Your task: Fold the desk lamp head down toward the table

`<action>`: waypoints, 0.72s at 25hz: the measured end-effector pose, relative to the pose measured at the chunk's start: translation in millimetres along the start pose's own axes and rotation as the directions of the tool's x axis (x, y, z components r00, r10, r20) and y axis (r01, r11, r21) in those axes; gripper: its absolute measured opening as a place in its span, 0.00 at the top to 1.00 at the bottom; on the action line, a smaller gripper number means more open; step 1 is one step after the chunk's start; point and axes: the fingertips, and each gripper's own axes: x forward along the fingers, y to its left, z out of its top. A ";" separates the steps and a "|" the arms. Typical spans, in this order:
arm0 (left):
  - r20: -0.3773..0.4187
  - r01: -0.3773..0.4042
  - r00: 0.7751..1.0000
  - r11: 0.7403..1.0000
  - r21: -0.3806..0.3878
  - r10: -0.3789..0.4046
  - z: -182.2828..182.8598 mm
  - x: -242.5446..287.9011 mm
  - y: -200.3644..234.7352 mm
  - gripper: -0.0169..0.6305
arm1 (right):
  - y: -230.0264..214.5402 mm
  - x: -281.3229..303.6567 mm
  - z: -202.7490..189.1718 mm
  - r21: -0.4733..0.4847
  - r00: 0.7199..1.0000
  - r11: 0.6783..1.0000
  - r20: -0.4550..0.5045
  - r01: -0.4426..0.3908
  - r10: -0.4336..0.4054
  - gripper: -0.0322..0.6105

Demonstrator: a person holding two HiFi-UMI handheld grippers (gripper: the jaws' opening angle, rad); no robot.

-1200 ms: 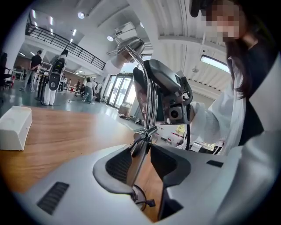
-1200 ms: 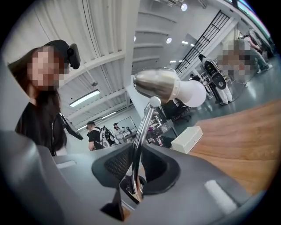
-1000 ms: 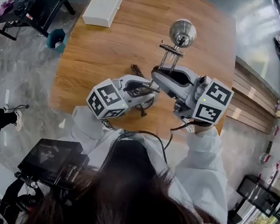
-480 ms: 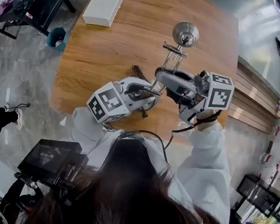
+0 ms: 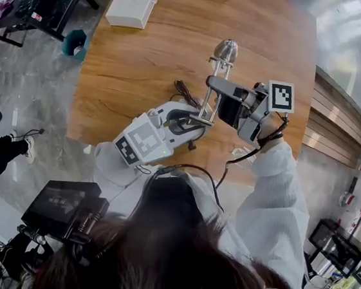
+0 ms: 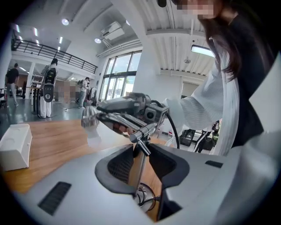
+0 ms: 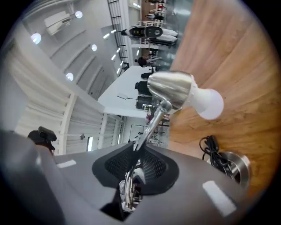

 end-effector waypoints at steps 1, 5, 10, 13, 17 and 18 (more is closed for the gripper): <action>0.000 -0.001 1.000 1.000 -0.002 0.001 -0.4 -0.2 0.8 0.80 | -12.3 0.4 -1.3 0.061 1.000 0.998 -0.003 -0.003 0.003 0.86; -0.004 0.004 1.000 1.000 -0.004 -0.004 -0.9 0.9 1.2 0.80 | -30.6 0.2 -6.9 0.218 0.999 0.975 0.016 -0.053 0.050 0.84; 0.011 -0.002 1.000 1.000 -0.014 0.002 -1.8 2.3 5.0 0.80 | -42.5 0.8 -9.7 0.285 0.997 0.956 -0.004 -0.070 0.074 0.83; 0.014 0.004 1.000 1.000 -0.018 -0.003 -1.5 4.7 5.6 0.80 | -49.3 -0.6 -13.7 0.344 0.995 0.934 0.007 -0.097 0.101 0.82; 0.008 0.008 1.000 1.000 -0.021 -0.008 -2.5 4.4 5.8 0.80 | -55.8 0.4 -19.6 0.415 0.992 0.902 0.017 -0.122 0.127 0.80; 0.008 0.008 1.000 1.000 -0.025 -0.008 -2.8 4.6 5.8 0.80 | -57.1 0.7 -20.8 0.431 0.990 0.893 0.015 -0.130 0.137 0.80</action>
